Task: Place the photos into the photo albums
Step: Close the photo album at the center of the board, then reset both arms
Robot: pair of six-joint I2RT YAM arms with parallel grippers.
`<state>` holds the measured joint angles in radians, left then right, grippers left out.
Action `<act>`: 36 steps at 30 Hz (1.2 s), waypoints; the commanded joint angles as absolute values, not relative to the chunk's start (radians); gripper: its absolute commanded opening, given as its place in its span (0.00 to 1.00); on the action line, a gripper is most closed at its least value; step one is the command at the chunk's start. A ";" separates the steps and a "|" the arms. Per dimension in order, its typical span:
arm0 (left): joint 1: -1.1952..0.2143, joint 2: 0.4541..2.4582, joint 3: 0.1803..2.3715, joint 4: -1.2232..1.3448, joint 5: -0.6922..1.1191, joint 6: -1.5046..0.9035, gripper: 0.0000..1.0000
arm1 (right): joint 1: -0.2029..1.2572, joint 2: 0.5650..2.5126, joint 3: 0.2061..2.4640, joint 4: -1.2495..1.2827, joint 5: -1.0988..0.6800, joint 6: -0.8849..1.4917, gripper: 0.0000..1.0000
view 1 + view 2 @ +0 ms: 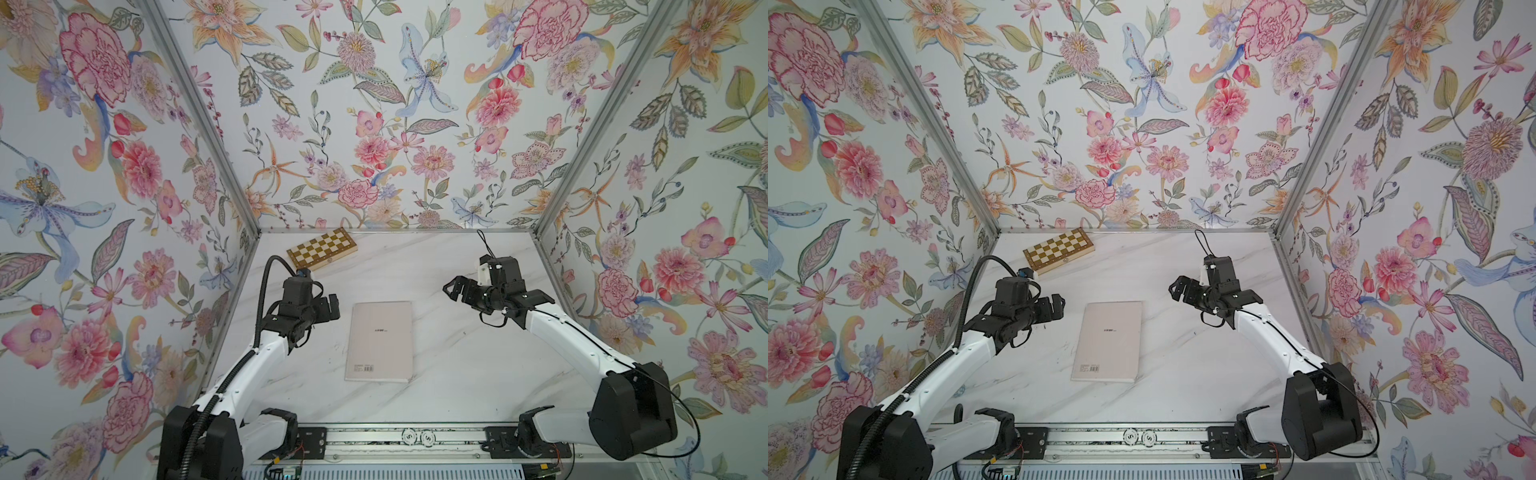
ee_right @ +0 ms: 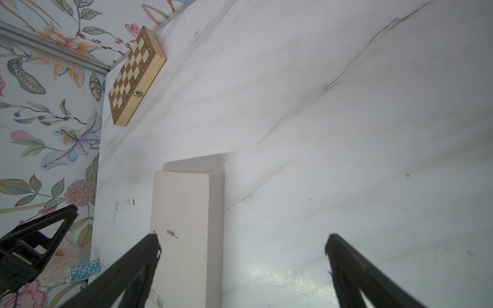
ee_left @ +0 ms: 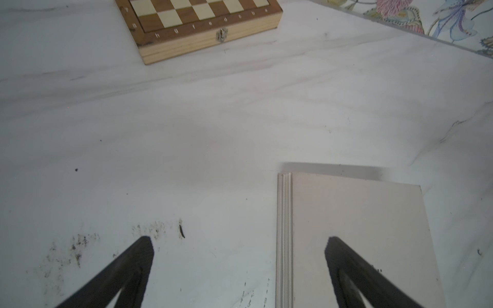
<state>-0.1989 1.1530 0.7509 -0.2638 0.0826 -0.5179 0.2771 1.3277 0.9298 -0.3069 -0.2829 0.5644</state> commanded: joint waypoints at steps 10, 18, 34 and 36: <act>-0.106 1.202 0.640 0.155 -0.108 -0.250 0.99 | 0.160 1.063 0.666 -0.141 -0.069 0.313 0.99; -0.074 1.264 0.422 0.519 -0.187 -0.091 0.99 | 0.183 0.988 0.547 0.029 0.053 0.180 0.99; -0.044 1.552 0.313 1.118 -0.147 0.022 0.99 | 0.203 1.027 0.376 0.370 0.177 0.063 0.99; -0.043 1.555 0.318 1.103 -0.132 0.019 0.99 | 0.194 1.035 0.370 0.401 0.173 0.047 0.99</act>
